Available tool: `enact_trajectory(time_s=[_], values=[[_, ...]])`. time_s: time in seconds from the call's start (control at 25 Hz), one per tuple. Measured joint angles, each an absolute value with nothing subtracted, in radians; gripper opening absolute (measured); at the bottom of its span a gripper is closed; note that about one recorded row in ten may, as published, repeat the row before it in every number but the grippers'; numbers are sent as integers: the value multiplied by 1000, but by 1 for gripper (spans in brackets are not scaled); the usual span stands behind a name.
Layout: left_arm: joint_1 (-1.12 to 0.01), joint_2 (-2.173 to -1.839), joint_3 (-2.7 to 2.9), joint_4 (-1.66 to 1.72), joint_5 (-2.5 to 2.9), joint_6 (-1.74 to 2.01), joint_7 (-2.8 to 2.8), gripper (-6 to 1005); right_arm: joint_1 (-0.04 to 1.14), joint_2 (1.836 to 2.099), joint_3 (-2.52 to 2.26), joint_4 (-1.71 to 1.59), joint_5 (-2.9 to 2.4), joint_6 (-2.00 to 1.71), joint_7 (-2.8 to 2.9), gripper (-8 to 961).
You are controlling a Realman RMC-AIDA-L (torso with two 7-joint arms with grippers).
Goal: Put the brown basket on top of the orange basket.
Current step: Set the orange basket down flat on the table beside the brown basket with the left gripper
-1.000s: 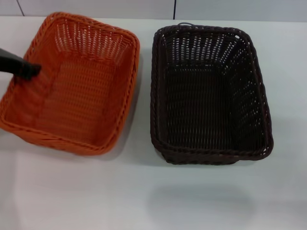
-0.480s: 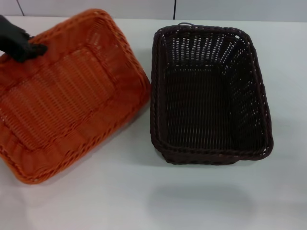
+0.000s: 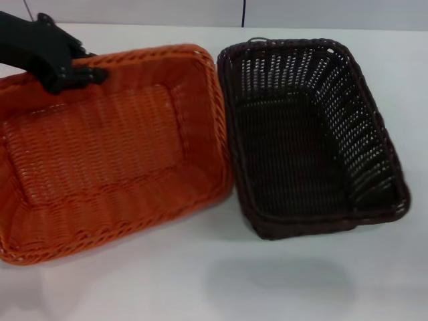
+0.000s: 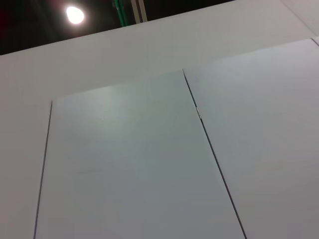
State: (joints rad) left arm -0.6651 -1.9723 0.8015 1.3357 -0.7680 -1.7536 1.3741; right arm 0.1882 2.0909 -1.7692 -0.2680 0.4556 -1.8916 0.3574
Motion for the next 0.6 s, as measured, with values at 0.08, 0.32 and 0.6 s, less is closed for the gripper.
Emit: enact_trajectory(time_s=[0.08, 0.32, 0.6], values=[[-675, -1976, 801, 1326, -776, -1770, 1399, 176, 188, 2091, -1771, -268, 456, -1892, 357, 819], [-717, -1993, 807, 1248, -779, -1770, 1448, 181, 187, 2091, -1774, -269, 456, -1894, 357, 819], [-747, -2005, 807, 1170, -772, -1751, 1499, 186, 186, 2091, -1775, -269, 456, -1911, 357, 819]])
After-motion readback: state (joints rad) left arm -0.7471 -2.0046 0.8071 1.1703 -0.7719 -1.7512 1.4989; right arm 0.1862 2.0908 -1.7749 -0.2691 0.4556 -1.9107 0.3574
